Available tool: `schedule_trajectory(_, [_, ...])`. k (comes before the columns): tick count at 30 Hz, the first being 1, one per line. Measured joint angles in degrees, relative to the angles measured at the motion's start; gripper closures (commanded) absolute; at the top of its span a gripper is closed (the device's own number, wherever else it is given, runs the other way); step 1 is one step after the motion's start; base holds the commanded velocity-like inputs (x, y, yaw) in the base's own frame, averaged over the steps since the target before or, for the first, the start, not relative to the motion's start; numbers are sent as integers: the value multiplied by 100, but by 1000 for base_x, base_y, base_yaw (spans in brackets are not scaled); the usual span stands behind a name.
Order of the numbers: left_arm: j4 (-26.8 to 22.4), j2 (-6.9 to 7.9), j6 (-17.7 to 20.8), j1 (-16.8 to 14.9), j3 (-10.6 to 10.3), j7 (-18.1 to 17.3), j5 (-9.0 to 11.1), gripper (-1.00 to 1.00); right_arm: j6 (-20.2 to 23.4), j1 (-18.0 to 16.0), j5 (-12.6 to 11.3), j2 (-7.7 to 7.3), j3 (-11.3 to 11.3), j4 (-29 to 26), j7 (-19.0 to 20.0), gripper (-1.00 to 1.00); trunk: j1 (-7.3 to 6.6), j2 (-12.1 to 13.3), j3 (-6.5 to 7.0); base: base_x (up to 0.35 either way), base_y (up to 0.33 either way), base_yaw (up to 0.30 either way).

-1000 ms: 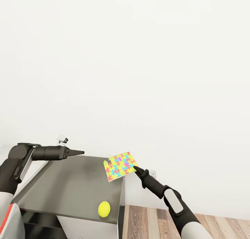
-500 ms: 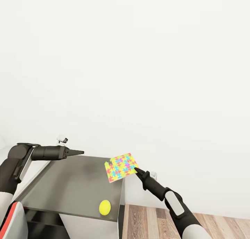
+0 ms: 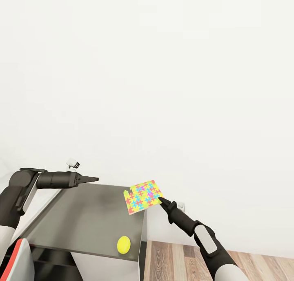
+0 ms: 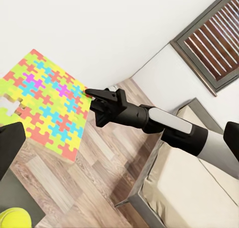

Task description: Put all the toys in the child's room - the three board games (two on the bed and one on the table), the two jigsaw puzzles on the table, and the tennis ball on the table - inside the toy box on the table in the child's room.

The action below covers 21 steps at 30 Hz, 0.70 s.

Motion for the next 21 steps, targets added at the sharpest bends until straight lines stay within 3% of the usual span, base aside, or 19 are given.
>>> schedule_trajectory(21, [0, 6, 0, 0, 1, 0, -18, -100, -6, 0, 0, 3, 5, 0, 5, 100, -462, 844, 378, 0, 0, 0])
